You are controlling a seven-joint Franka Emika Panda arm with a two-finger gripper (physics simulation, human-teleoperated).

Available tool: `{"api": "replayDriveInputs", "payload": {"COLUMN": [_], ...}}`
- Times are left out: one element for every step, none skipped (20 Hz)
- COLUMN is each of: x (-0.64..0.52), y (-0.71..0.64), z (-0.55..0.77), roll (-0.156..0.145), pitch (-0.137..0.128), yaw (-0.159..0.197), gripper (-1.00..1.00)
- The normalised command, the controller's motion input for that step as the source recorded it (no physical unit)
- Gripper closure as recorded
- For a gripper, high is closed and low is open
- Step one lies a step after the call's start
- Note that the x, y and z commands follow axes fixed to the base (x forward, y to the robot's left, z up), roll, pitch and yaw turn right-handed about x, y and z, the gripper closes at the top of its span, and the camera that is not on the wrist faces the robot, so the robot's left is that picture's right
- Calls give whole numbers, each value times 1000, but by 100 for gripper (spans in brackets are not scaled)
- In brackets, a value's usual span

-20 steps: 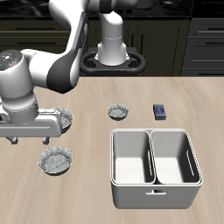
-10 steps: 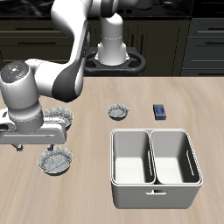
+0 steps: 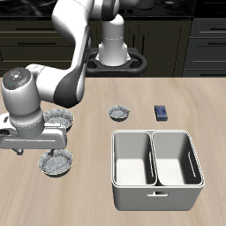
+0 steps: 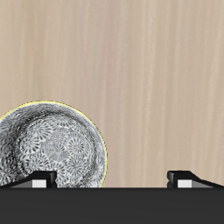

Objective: Stack the middle-sized bowl on the largest bowl

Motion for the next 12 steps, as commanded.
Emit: {"api": "replayDriveInputs", "payload": {"x": [-20,16,-14,-49,6,-10,21,69,-32,5,7,-37], "y": [-30,56,-19,-56,90,131,-35,-10,29,16,-45,8], "z": [6,-252,-168,26,-257,-616,-368,-305,-311,-294,-302,-227], "roll": [0,12,-23,0,7,38,-31,-20,13,58,23,-36], "pitch": [0,43,12,0,45,94,51,53,62,49,110,-9], "yaw": [0,-16,7,0,0,-37,81,30,38,-17,5,22], "gripper": [-100,-100,-100,-100,-100,-100,-100,-100,-100,-100,-100,-100]}}
